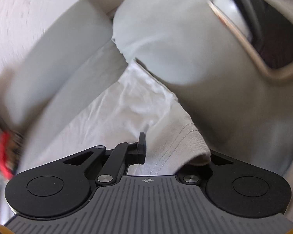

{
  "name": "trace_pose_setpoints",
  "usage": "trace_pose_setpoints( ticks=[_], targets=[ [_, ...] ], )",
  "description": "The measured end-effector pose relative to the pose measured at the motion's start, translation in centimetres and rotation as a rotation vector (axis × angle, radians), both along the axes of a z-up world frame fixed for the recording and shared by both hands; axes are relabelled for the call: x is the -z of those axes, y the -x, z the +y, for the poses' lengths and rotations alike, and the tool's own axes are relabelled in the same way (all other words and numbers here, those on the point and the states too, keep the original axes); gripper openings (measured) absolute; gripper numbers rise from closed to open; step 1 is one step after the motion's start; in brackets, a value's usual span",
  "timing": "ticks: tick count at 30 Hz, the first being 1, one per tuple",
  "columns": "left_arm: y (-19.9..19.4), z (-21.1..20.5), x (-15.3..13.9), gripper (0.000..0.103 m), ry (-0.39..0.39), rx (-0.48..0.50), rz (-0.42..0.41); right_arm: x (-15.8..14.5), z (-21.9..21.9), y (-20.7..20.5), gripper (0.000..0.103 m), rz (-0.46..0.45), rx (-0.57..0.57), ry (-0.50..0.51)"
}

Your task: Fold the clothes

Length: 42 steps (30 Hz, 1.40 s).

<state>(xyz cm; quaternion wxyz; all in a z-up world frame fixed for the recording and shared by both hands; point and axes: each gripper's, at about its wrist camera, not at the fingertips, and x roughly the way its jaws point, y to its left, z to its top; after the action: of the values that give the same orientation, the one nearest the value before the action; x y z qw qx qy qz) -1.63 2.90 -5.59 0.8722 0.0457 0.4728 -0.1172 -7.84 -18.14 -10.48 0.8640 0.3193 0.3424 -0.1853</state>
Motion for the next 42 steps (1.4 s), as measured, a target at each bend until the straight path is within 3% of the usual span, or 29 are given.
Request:
trace_pose_setpoints(
  ticks=[3,8,11,13,15,18,20,27,30,37,40,42],
  targets=[
    [0.5,3.4,-1.6,0.050,0.077,-0.069,-0.021,-3.7,1.4,-0.8,0.003,-0.011,-0.082,0.212],
    [0.6,11.5,-4.6,0.051,0.156,-0.289,-0.100,-8.9,10.9,-3.0,0.003,-0.107,-0.282,0.521],
    [0.8,15.8,-5.9,0.051,0.172,-0.403,-0.140,-9.6,18.6,-4.0,0.003,-0.141,-0.486,0.660],
    [0.9,17.8,-6.0,0.052,0.173,-0.453,-0.144,-8.4,23.1,-4.4,0.003,-0.096,-0.633,0.676],
    [0.9,19.3,-5.7,0.052,0.188,-0.482,-0.124,-5.9,26.4,-5.5,0.003,-0.022,-0.759,0.649],
    [1.0,20.4,-5.0,0.052,0.221,-0.510,-0.097,-1.9,28.1,-8.7,0.003,0.074,-0.839,0.664],
    [0.8,20.8,-4.7,0.052,0.242,-0.507,-0.088,-2.1,28.0,-9.1,0.003,0.066,-0.840,0.693],
    [0.5,20.9,-3.8,0.052,0.265,-0.498,-0.071,-6.1,26.6,-8.4,0.003,0.102,-0.796,0.505],
    [0.5,20.7,-4.0,0.052,0.229,-0.497,-0.091,-6.0,28.5,-10.6,0.003,0.096,-0.790,0.467],
    [0.7,21.2,-3.8,0.052,0.224,-0.526,-0.086,-6.8,29.0,-11.1,0.003,0.092,-0.821,0.378],
    [0.7,21.5,-3.7,0.053,0.225,-0.541,-0.072,-6.6,29.3,-11.8,0.028,0.118,-0.892,0.336],
    [0.8,21.7,-3.7,0.053,0.226,-0.557,-0.069,-7.1,28.0,-11.0,0.039,0.078,-0.957,0.201]
  ],
)
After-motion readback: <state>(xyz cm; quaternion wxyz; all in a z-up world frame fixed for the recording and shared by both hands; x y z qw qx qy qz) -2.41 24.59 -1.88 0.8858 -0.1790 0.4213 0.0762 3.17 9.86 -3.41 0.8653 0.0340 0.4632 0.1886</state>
